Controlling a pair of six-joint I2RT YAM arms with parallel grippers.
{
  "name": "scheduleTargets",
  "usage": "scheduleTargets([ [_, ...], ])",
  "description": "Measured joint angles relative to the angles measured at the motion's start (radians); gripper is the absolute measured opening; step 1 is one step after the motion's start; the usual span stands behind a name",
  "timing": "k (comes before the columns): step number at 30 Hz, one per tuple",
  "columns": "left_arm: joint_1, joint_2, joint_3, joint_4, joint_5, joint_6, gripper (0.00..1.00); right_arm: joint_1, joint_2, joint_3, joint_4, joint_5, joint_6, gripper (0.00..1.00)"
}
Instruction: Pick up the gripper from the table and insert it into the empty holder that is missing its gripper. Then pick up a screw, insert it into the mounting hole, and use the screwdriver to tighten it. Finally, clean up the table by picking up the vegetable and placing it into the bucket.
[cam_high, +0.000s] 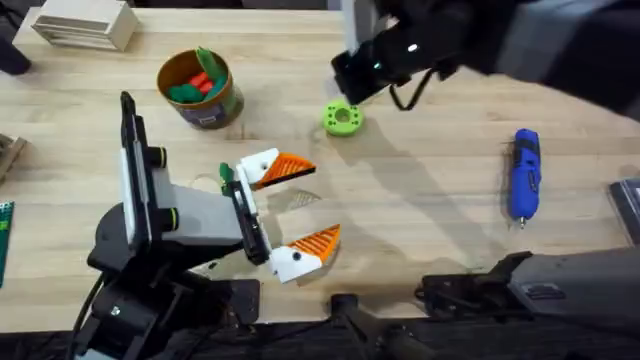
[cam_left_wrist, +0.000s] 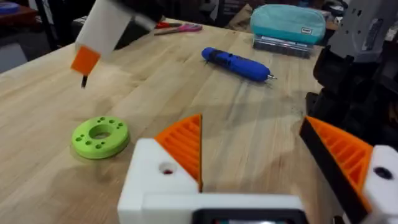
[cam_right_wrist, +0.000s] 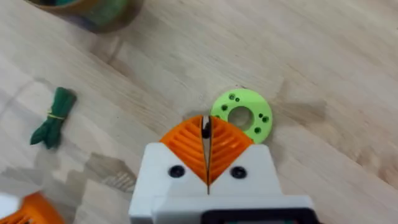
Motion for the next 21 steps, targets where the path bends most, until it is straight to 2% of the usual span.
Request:
scheduleTargets([
  [8, 0.000, 0.000, 0.000, 0.000, 0.000, 0.000, 0.987, 0.039, -0.122, 0.009, -0.102, -0.036, 0.006, 0.007],
  [13, 0.000, 0.000, 0.000, 0.000, 0.000, 0.000, 0.987, 0.126, -0.119, 0.120, -0.260, -0.064, 0.023, 0.007],
  [17, 0.000, 0.000, 0.000, 0.000, 0.000, 0.000, 0.987, 0.198, -0.112, 0.223, -0.276, -0.079, 0.034, 0.007],
  [21, 0.000, 0.000, 0.000, 0.000, 0.000, 0.000, 0.987, 0.264, -0.112, 0.252, -0.278, -0.097, 0.047, 0.007],
])
